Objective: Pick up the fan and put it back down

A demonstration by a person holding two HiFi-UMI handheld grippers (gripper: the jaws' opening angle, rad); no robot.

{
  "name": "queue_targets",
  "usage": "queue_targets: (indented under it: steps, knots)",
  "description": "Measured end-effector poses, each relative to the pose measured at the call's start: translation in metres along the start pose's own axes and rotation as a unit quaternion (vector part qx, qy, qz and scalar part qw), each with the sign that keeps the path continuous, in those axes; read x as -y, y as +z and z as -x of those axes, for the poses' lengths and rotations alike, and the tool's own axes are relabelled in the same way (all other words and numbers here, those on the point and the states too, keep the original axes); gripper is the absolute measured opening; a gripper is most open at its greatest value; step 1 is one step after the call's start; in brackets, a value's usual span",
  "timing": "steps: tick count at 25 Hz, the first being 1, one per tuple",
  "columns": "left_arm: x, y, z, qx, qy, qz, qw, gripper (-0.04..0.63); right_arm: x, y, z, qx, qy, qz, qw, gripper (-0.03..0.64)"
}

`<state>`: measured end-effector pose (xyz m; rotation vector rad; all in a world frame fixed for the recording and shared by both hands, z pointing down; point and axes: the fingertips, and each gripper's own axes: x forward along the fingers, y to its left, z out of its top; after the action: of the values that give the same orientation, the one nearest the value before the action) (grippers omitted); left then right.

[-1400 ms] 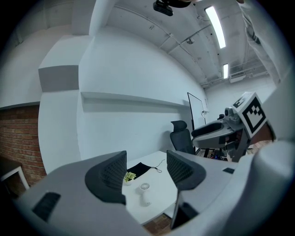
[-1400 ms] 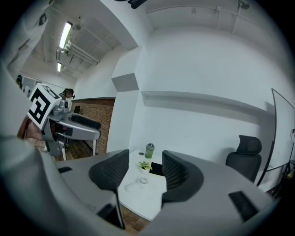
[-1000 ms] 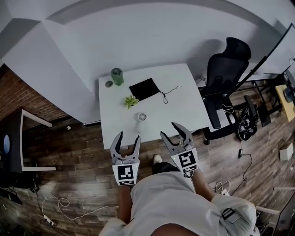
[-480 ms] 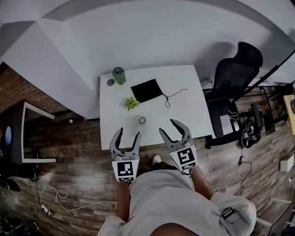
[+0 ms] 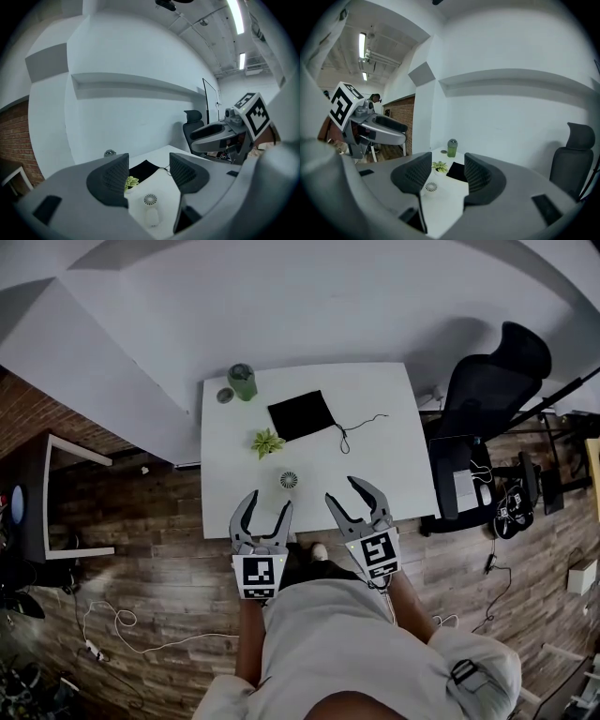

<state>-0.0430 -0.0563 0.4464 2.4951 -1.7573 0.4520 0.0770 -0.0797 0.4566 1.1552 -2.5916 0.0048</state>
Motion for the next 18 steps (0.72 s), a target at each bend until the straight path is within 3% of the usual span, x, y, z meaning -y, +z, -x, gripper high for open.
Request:
queue_targets:
  steps: [18]
  knots:
    - [0.001, -0.083, -0.07, -0.116, -0.089, -0.001, 0.9893, 0.272, 0.011, -0.062, -0.051, -0.088, -0.002, -0.029, 0.996, 0.219]
